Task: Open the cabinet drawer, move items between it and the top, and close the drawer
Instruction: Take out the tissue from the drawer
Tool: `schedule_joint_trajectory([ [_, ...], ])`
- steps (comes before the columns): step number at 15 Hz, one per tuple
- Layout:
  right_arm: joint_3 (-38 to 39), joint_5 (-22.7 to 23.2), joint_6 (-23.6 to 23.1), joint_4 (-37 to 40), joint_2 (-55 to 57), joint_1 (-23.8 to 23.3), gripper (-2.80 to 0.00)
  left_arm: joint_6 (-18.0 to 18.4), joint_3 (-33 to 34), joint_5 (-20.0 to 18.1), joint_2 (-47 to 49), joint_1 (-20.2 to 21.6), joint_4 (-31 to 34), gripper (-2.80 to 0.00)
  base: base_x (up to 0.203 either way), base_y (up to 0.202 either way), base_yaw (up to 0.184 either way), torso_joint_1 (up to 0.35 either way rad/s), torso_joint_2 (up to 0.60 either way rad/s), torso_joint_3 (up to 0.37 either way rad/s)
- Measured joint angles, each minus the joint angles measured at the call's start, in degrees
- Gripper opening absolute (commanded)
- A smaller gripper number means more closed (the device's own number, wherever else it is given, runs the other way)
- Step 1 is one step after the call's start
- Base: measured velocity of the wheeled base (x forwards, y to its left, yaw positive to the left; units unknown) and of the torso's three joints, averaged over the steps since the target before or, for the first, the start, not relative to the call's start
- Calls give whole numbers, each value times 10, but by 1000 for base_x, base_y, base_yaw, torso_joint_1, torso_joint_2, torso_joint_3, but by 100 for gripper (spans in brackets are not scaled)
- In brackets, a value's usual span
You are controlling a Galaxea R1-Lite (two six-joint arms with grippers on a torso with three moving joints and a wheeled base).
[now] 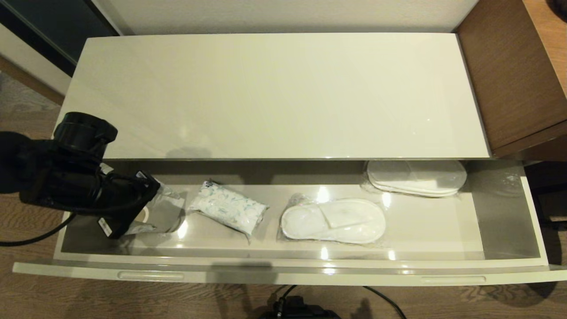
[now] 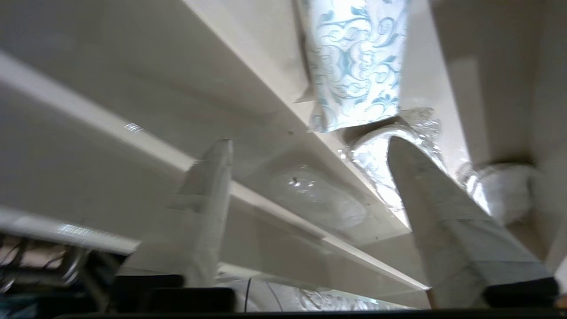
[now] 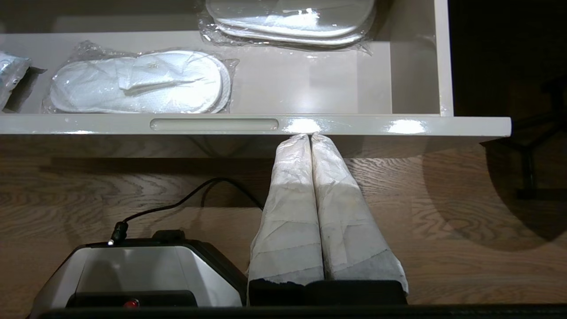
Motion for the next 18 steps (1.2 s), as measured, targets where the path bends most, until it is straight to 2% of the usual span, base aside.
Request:
schedule_joint_trajectory([
  [1, 0, 0, 0, 0, 0, 0, -280, -3, 12, -7, 1, 0, -34, 0, 0, 0, 0, 0, 0, 0],
  [2, 0, 0, 0, 0, 0, -1, -280, -6, 18, -8, 3, 1, -59, -280, 0, 0, 0, 0, 0, 0],
  [5, 0, 0, 0, 0, 0, -1, -280, -23, 21, 0, 19, 2, -72, -280, 0, 0, 0, 0, 0, 0],
  [14, 0, 0, 0, 0, 0, -1, -280, -16, 13, 8, 44, 8, -73, -280, 0, 0, 0, 0, 0, 0],
  [18, 0, 0, 0, 0, 0, 0, -280, -13, 2, 10, 47, 9, -44, -280, 0, 0, 0, 0, 0, 0],
])
